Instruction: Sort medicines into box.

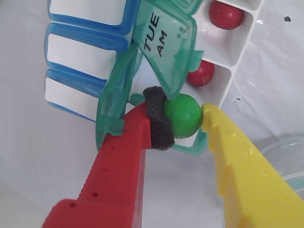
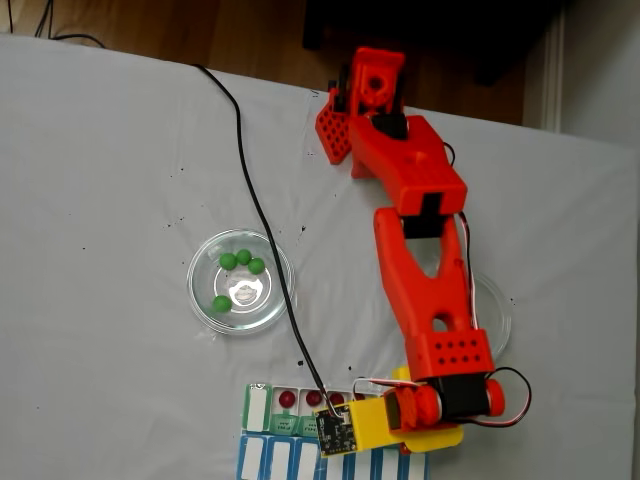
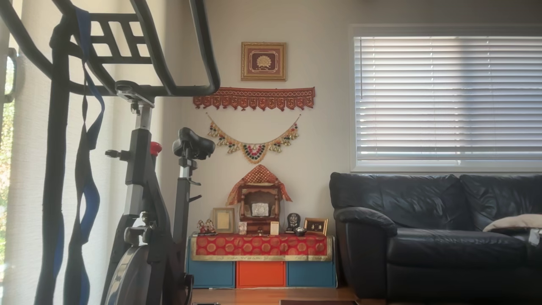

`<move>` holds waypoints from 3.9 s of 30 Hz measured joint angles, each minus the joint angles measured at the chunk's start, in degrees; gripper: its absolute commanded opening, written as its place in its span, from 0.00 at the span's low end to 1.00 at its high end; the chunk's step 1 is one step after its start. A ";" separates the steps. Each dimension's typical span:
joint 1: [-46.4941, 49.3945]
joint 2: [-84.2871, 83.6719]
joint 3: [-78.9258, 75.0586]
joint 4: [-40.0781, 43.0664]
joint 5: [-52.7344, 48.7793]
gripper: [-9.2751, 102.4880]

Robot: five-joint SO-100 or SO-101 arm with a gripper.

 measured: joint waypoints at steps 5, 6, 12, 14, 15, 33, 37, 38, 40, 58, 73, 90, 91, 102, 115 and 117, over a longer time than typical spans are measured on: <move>0.00 0.00 -0.09 0.00 0.00 0.17; 0.00 0.00 -0.09 0.00 0.00 0.17; 0.00 -2.46 -3.34 1.58 0.00 0.23; 0.00 -3.52 -5.10 3.34 0.00 0.27; 0.00 -4.22 -6.33 4.48 -0.09 0.28; 0.97 -23.82 -41.66 19.42 1.05 0.12; 0.97 -15.82 -28.21 19.42 0.44 0.15; 0.97 -13.27 -24.61 19.42 0.26 0.15; 1.41 -8.35 -18.19 19.42 0.18 0.12; 14.50 24.61 15.56 19.42 -7.38 0.10; 30.94 52.56 57.30 8.61 -23.82 0.11; 39.81 51.68 64.51 -5.45 -24.87 0.12; 39.81 51.42 64.51 -6.24 -24.87 0.12; 41.40 46.85 65.04 -12.39 -25.75 0.13; 43.77 41.92 68.73 -19.69 -27.69 0.20; 43.77 41.92 69.43 -20.48 -27.69 0.23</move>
